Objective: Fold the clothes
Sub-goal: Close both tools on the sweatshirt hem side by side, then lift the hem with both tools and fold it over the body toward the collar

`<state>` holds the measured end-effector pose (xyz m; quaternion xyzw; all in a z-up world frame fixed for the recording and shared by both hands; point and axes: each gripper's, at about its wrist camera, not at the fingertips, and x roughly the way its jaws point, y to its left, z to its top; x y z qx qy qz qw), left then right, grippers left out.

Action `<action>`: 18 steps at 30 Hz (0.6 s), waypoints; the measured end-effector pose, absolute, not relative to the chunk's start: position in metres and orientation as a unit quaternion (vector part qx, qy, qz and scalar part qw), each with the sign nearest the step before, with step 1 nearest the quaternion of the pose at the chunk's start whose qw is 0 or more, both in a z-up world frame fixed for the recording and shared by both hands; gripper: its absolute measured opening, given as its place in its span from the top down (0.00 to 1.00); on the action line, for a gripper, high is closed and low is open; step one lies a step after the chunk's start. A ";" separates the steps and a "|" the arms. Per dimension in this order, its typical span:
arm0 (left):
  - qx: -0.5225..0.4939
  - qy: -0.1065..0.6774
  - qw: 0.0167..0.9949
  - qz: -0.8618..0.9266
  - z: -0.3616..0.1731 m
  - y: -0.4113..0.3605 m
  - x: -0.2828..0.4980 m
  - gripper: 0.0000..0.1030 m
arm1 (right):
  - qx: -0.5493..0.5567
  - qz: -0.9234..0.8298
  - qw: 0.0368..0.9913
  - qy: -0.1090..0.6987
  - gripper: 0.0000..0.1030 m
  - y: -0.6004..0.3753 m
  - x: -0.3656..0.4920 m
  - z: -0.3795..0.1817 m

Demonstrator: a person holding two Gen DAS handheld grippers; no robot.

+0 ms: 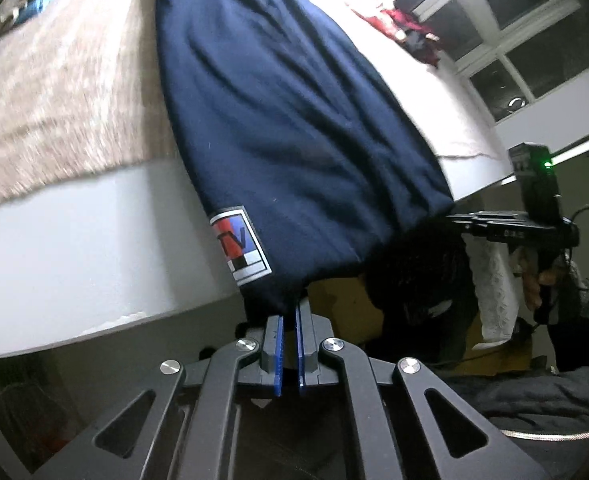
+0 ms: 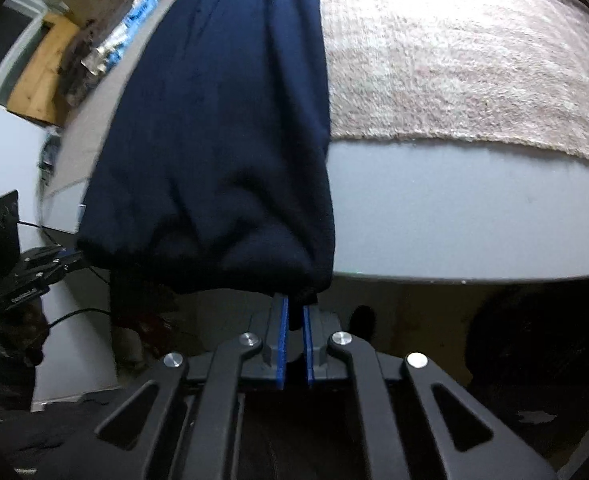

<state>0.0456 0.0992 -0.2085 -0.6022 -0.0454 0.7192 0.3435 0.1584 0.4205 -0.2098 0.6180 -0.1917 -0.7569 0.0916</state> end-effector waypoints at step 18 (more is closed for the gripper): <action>-0.538 -0.064 0.370 0.755 -0.129 0.088 -0.050 0.96 | 0.524 -0.791 0.140 -0.282 0.94 0.474 0.061 -0.134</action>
